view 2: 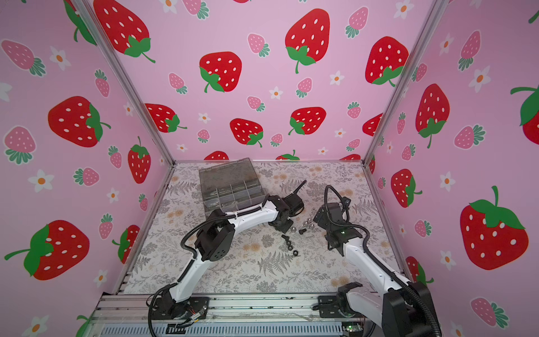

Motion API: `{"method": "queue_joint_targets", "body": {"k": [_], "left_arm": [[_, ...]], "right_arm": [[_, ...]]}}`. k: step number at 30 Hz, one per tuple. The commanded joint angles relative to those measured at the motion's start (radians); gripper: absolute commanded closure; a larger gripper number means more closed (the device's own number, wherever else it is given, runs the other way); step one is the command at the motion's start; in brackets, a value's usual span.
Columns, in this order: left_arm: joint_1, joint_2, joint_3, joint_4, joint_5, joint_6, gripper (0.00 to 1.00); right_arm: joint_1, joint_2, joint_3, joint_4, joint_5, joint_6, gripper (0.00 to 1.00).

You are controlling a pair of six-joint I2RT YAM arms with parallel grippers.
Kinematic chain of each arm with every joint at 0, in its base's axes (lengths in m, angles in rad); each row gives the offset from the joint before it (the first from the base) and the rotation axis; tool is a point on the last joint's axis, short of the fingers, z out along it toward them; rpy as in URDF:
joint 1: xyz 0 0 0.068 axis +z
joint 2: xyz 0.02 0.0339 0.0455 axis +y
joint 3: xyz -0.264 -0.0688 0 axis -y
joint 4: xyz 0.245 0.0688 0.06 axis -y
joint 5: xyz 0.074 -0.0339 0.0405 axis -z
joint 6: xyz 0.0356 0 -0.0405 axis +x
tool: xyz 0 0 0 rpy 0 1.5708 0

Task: Sort the screws and nuts into containers
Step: Pick up the screw at the center of the table.

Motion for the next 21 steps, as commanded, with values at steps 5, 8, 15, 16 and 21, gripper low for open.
{"method": "queue_joint_targets", "body": {"k": [5, 8, 15, 16, 21], "left_arm": [[-0.011, 0.007, -0.1, 0.006, 0.092, -0.033, 1.0], [-0.011, -0.018, -0.119, 0.025, 0.102, -0.044, 1.0], [-0.011, -0.068, -0.14, 0.019, 0.084, -0.056, 1.0], [-0.011, -0.076, -0.144, 0.016, 0.078, -0.056, 1.0], [-0.009, -0.117, -0.154, 0.006, 0.051, -0.058, 1.0]], "right_arm": [[0.006, 0.012, 0.003, 0.01, -0.001, 0.017, 0.0], [0.006, 0.014, 0.004, 0.013, -0.003, 0.015, 0.0], [0.005, 0.015, 0.003, 0.013, -0.002, 0.012, 0.0], [0.006, 0.016, 0.003, 0.014, -0.002, 0.012, 0.0], [0.007, 0.015, 0.0, 0.017, -0.003, 0.013, 0.0]]}}
